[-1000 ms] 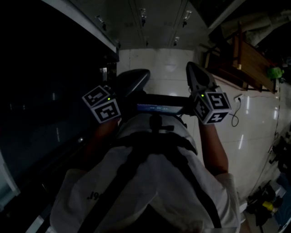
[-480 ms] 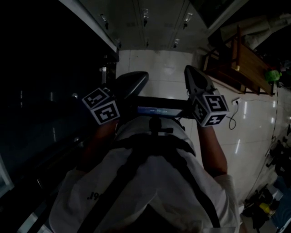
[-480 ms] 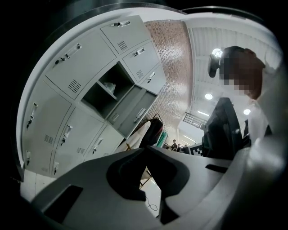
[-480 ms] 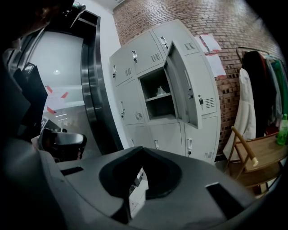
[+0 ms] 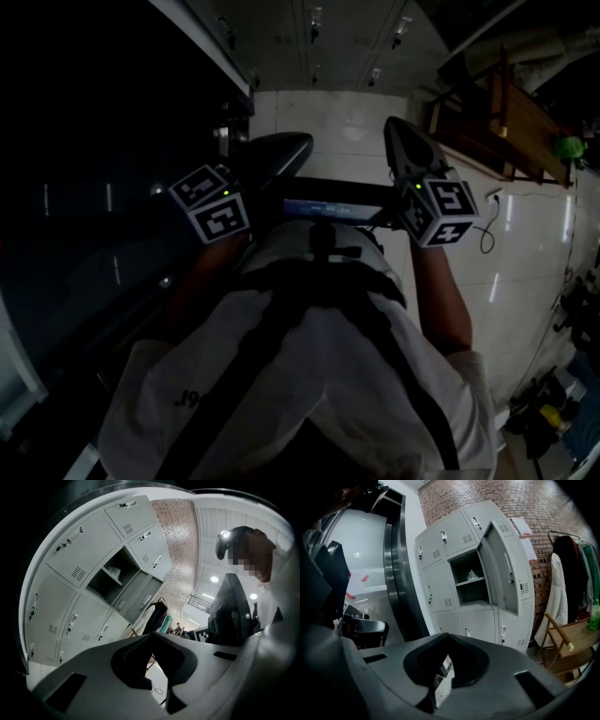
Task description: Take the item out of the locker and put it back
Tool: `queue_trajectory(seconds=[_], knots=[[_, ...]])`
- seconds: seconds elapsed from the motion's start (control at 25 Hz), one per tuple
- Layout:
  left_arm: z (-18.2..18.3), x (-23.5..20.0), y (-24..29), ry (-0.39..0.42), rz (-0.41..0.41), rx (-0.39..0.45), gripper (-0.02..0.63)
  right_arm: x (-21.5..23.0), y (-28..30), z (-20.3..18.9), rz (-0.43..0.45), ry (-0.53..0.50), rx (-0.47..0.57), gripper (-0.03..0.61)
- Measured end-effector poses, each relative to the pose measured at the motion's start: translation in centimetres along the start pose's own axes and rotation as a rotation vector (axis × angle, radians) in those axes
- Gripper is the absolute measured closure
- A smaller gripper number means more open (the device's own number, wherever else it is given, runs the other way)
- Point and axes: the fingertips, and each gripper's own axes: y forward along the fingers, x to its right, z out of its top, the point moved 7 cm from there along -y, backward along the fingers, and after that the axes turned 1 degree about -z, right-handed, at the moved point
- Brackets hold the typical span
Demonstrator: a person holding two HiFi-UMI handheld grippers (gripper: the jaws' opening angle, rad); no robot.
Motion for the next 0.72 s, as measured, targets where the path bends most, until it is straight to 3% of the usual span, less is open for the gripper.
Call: queue_trajectory(seconds=[0.72], knots=[[-0.9,-0.7,-1.6,-0.015,-0.043,-0.033,0.611,-2.3,-0.1,-0.4,-0.044,-0.04,0.014,0.578]])
